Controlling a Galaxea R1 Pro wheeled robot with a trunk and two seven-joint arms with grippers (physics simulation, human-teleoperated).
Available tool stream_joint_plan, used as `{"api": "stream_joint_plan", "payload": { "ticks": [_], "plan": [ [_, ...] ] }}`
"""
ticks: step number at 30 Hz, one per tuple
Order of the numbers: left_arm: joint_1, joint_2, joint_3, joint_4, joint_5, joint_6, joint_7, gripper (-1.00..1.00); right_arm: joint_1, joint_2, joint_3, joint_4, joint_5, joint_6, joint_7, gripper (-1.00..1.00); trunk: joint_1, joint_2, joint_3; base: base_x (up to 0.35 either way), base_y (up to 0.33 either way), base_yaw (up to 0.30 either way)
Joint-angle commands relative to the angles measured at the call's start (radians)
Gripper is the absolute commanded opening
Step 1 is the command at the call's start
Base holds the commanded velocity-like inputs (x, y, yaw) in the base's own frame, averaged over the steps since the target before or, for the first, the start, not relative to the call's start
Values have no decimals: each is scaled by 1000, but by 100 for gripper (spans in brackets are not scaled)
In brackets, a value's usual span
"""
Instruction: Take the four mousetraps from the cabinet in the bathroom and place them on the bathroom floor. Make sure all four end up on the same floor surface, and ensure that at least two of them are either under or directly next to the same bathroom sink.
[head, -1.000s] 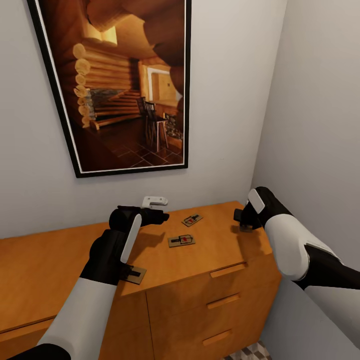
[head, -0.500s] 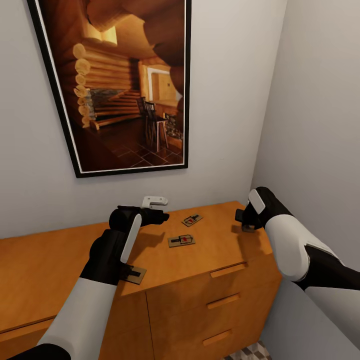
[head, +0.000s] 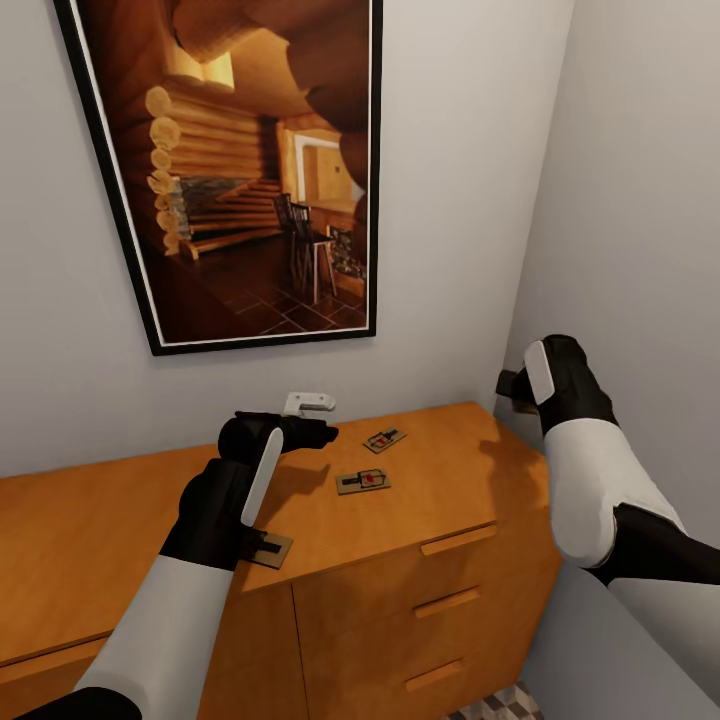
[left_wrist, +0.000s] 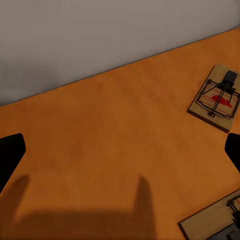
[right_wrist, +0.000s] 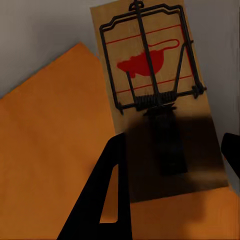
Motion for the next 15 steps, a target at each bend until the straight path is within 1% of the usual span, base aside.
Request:
{"api": "stream_joint_plan", "payload": {
  "ticks": [1,6,15],
  "plan": [
    [-1,0,0,-1,4,4,1,100,-1,1,-3,-7,-6,2,-6,-100,0,-1,-1,0,0,0],
    [-1,0,-1,-1,5,4,2,100,-1,1,-1,-38,-9,2,-6,-100,0,-1,-1,0,0,0],
    [-1,0,-1,-1,5,4,1,100,-1,1,0,-47,-9,2,-6,-100,0,-1,-1,0,0,0]
  ]
}}
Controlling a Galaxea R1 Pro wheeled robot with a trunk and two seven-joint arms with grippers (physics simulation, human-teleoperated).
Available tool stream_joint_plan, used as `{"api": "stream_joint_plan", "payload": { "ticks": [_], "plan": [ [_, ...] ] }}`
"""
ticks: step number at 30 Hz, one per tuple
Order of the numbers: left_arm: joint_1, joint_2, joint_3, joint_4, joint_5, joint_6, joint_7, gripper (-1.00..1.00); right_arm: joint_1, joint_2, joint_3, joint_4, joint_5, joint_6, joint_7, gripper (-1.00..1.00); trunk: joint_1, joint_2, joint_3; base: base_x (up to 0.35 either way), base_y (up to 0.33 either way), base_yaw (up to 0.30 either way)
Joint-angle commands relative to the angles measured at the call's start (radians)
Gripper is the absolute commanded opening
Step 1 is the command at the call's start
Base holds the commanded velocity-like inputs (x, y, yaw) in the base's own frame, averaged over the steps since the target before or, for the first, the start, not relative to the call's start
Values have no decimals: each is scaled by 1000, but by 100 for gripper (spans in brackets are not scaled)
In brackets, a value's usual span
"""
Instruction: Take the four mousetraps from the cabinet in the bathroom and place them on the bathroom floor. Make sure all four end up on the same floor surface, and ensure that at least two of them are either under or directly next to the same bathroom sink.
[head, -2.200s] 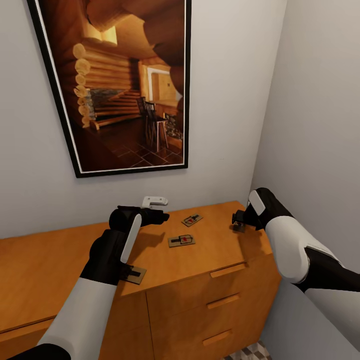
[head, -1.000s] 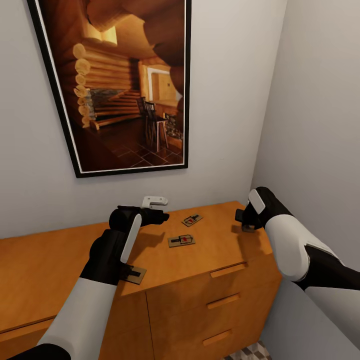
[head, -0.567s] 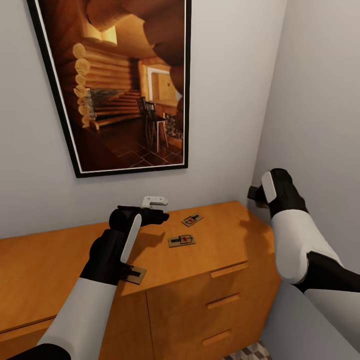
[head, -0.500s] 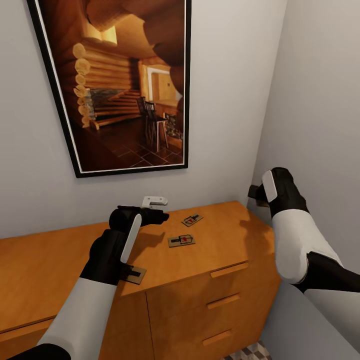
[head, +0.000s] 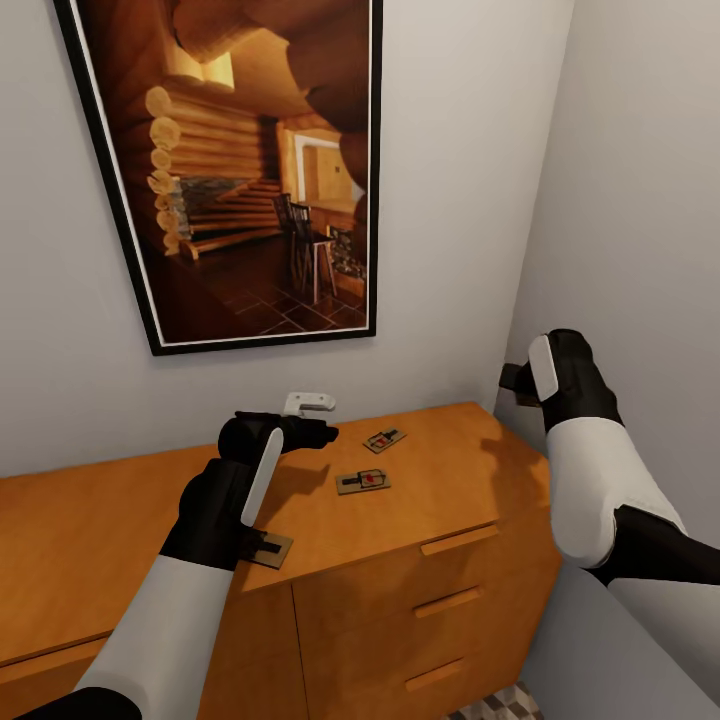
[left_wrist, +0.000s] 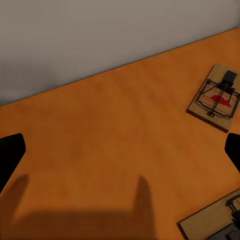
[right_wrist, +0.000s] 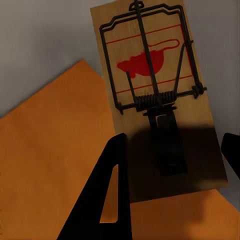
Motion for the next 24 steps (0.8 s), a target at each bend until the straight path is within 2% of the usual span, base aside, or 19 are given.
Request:
{"api": "stream_joint_plan", "payload": {
  "ticks": [1,6,15,24],
  "plan": [
    [-1,0,0,-1,4,4,1,100,-1,1,-3,-1,-6,2,-6,-100,0,-1,-1,0,0,0],
    [-1,0,1,-1,4,4,1,100,0,2,-3,-1,-7,2,-6,-100,0,-1,-1,0,0,0],
    [-1,0,2,-1,4,4,2,100,1,23,-3,-1,-9,2,-5,-100,0,-1,-1,0,0,0],
    [-1,0,0,-1,4,4,3,100,1,25,-3,0,-9,2,-3,-100,0,-1,-1,0,0,0]
  ]
}}
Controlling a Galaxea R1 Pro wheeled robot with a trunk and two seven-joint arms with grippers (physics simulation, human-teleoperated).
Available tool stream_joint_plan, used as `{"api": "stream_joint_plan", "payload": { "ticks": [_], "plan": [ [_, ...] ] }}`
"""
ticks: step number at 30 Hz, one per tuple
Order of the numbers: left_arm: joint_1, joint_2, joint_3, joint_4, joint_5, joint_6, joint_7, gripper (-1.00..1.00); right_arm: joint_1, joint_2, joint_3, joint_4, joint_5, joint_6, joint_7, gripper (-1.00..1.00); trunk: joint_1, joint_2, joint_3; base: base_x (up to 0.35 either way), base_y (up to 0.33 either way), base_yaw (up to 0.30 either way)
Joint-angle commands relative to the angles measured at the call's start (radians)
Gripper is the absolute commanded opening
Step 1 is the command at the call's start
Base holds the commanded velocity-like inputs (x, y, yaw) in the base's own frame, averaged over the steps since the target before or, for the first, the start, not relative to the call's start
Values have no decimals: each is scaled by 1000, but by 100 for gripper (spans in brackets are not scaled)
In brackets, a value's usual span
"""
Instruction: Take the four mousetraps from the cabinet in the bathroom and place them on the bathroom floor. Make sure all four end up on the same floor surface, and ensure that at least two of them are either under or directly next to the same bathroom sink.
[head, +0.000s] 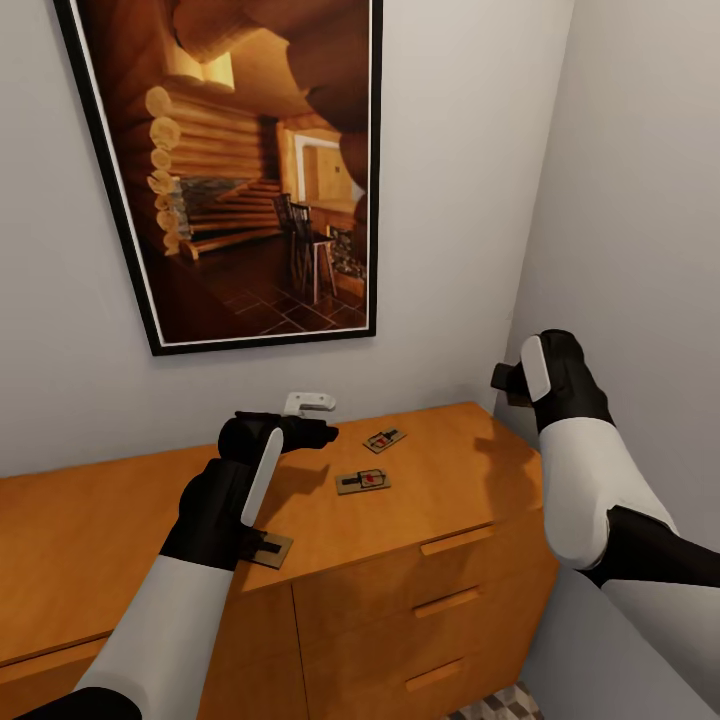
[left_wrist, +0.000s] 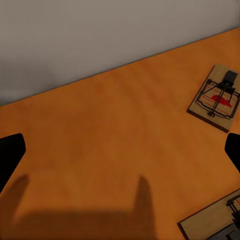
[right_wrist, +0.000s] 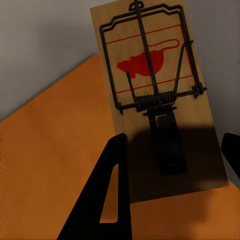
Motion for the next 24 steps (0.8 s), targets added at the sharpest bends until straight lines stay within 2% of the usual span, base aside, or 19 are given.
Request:
{"api": "stream_joint_plan", "payload": {
  "ticks": [1,24],
  "plan": [
    [-1,0,0,-1,4,4,2,100,-1,1,-3,0,-6,2,-5,-100,0,-1,-1,0,0,0],
    [-1,0,-1,0,6,6,2,100,6,0,-5,9,0,2,-3,-100,0,-1,-1,-11,-3,0]
  ]
}}
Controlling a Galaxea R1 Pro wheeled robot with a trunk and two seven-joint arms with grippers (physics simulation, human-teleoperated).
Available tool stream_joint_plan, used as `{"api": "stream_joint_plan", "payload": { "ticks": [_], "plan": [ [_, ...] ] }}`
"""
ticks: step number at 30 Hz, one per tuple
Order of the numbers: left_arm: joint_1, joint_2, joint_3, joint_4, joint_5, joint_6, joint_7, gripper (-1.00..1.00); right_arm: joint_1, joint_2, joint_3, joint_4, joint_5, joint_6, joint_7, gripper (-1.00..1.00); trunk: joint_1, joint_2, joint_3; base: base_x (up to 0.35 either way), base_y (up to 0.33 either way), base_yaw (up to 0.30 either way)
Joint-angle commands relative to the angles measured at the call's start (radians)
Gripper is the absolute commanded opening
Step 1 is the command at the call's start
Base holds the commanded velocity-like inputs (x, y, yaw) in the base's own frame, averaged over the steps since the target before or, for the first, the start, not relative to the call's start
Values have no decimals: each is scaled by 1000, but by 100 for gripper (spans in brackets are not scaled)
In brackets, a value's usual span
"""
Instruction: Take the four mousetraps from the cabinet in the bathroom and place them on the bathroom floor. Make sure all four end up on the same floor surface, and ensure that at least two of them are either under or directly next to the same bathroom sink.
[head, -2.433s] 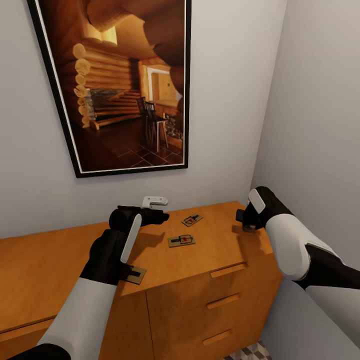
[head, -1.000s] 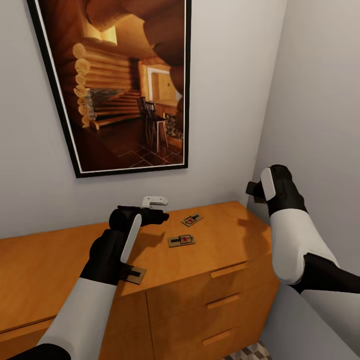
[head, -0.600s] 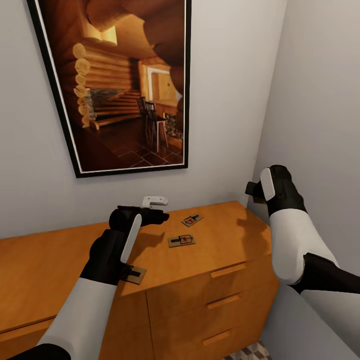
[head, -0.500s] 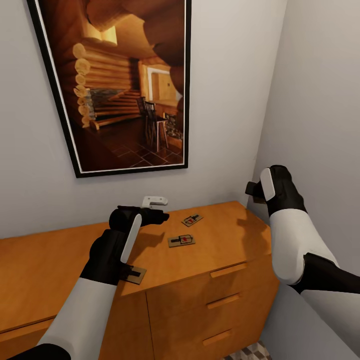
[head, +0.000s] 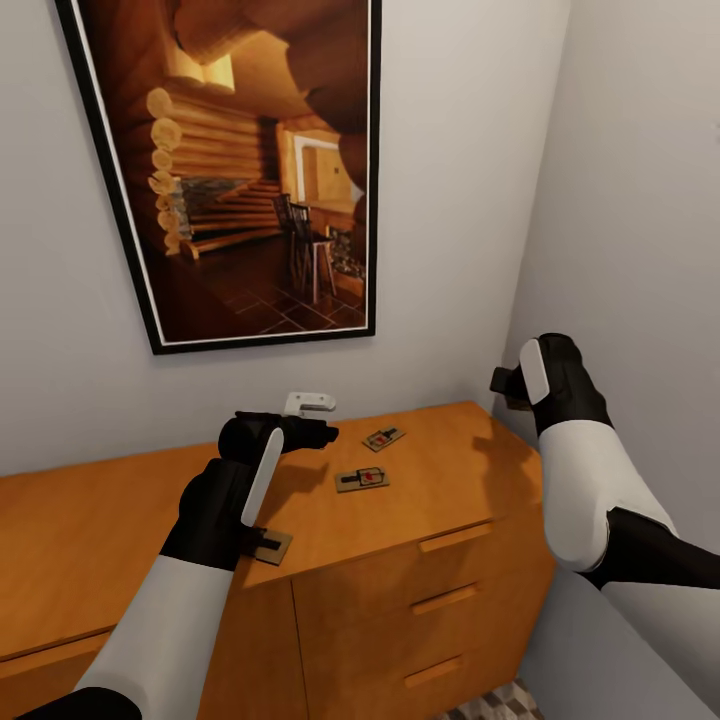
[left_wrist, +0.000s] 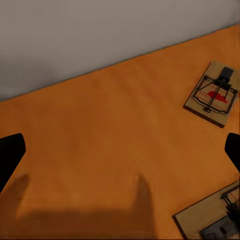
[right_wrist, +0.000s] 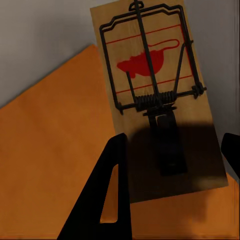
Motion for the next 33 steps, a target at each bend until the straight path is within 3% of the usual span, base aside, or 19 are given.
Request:
{"api": "stream_joint_plan", "payload": {
  "ticks": [1,10,33],
  "plan": [
    [-1,0,0,-1,4,4,2,100,-1,1,-3,-1,-5,2,-6,-100,0,-1,-1,-155,-71,0],
    [-1,0,0,1,6,4,2,100,-1,2,-2,0,-2,2,-8,-100,0,-1,-1,-162,-72,0],
    [-2,7,1,-5,5,4,3,100,-1,4,-2,0,-11,2,-6,-100,0,-1,-1,-9,-3,0]
  ]
}}
